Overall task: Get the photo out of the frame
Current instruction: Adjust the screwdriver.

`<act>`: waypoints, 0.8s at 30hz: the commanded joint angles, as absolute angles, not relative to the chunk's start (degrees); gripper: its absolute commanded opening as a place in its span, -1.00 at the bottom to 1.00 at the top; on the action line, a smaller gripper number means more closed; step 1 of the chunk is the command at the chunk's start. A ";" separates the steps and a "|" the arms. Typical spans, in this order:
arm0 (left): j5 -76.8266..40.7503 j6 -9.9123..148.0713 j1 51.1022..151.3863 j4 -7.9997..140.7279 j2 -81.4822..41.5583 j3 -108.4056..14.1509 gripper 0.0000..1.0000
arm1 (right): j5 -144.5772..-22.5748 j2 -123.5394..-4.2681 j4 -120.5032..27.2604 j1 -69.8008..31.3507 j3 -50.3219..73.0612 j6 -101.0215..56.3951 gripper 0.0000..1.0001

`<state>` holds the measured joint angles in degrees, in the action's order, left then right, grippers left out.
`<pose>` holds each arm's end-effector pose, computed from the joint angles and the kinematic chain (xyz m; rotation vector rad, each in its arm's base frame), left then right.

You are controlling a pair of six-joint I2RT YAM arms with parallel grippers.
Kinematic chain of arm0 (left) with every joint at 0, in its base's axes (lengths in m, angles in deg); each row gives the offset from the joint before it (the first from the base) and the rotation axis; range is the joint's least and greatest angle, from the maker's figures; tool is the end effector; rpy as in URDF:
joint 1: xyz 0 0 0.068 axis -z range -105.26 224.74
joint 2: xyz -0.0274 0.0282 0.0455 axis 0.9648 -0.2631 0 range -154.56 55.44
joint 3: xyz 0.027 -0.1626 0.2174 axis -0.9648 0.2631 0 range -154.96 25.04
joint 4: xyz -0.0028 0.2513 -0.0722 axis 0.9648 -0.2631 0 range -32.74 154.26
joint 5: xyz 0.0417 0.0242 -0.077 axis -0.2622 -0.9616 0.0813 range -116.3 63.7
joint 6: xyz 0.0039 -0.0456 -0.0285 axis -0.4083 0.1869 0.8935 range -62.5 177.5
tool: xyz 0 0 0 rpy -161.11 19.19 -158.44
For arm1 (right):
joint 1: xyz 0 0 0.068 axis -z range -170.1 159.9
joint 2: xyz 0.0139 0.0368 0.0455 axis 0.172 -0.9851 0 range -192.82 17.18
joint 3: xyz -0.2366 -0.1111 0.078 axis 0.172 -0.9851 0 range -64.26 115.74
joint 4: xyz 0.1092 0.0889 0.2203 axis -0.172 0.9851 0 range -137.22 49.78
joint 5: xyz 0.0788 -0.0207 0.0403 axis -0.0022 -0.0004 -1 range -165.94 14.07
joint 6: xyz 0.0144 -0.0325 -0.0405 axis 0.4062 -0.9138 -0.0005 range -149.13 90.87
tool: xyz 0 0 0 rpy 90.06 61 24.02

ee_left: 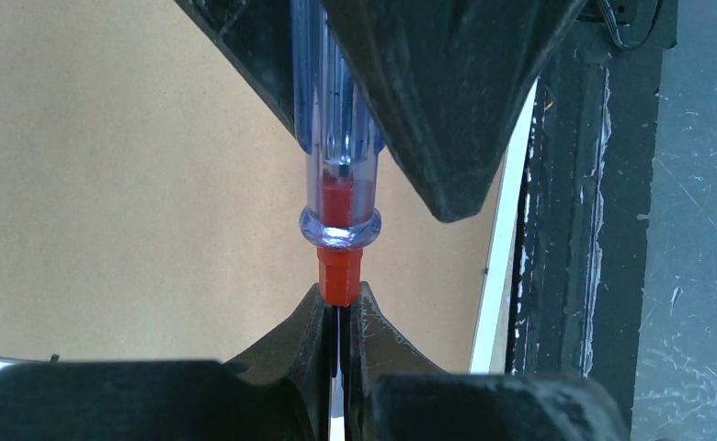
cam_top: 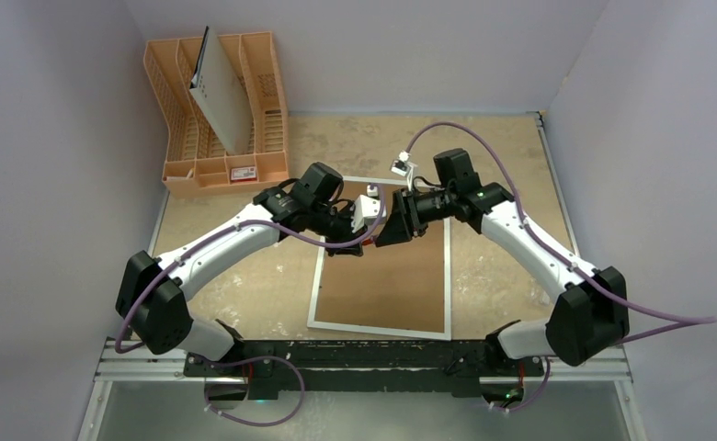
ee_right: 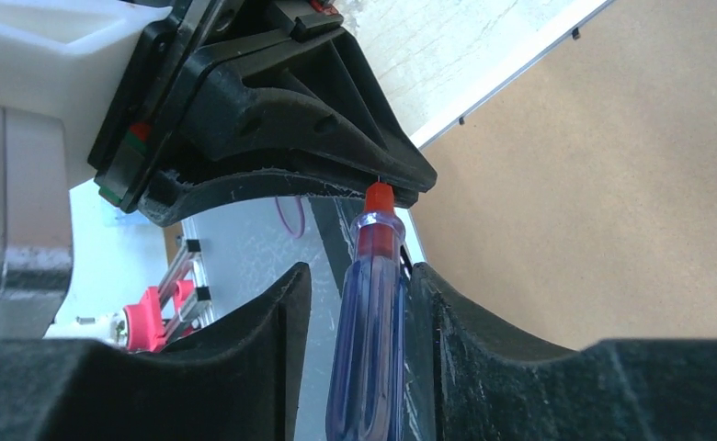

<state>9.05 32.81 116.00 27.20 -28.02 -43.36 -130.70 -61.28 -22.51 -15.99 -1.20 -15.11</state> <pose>0.2159 -0.2168 0.2888 1.5487 1.8983 -0.8882 0.2497 0.1535 0.3041 -0.7683 2.1709 1.4454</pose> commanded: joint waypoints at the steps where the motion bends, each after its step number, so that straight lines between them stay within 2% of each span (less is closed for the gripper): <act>1: 10.65 31.16 115.79 27.92 -27.87 -45.76 -1.00 | -130.90 -61.74 -25.13 -16.47 0.95 -14.53 -0.06; 5: 10.88 31.04 115.80 28.04 -27.94 -45.80 -1.00 | -132.26 -62.84 -27.18 -16.77 0.61 -13.10 -0.15; 7: 11.05 30.98 115.79 28.05 -28.02 -45.88 -1.00 | -132.67 -63.54 -27.15 -16.95 0.60 -13.28 -0.26; 10: 10.92 30.88 115.84 28.05 -28.04 -45.80 -1.00 | -133.41 -64.24 -26.19 -17.08 0.47 -14.26 -0.51; 13: 9.18 31.43 115.79 28.68 -28.00 -45.69 -0.98 | -133.42 -64.30 -25.73 -17.08 0.05 -14.65 -0.89; 14: 6.95 33.40 115.79 30.16 -27.84 -45.32 -0.85 | -133.14 -64.30 -25.41 -17.08 -0.08 -14.95 -0.99; 16: 3.35 37.37 115.40 32.30 -27.58 -44.66 -0.42 | -129.94 -64.02 -24.66 -17.08 -0.75 -14.93 -1.00; 17: 3.25 38.29 114.86 33.89 -27.11 -43.57 -0.34 | -128.94 -63.70 -24.95 -17.09 -1.58 -13.94 -1.00; 18: 3.46 41.23 113.74 36.13 -26.20 -41.83 -0.18 | -127.23 -63.50 -25.64 -17.08 -2.98 -13.09 -1.00; 20: 5.83 45.50 110.40 40.76 -23.59 -37.61 -0.02 | -123.01 -62.91 -26.84 -17.08 -4.58 -11.87 -1.00; 24: 10.54 54.64 101.31 51.40 -15.60 -26.60 0.07 | -118.04 -61.39 -32.60 -17.08 -9.20 -8.27 -1.00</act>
<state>7.04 43.63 108.92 39.16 -23.71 -34.64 -124.34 -64.16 -27.73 -16.77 -5.79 -12.09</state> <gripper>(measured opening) 0.522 0.241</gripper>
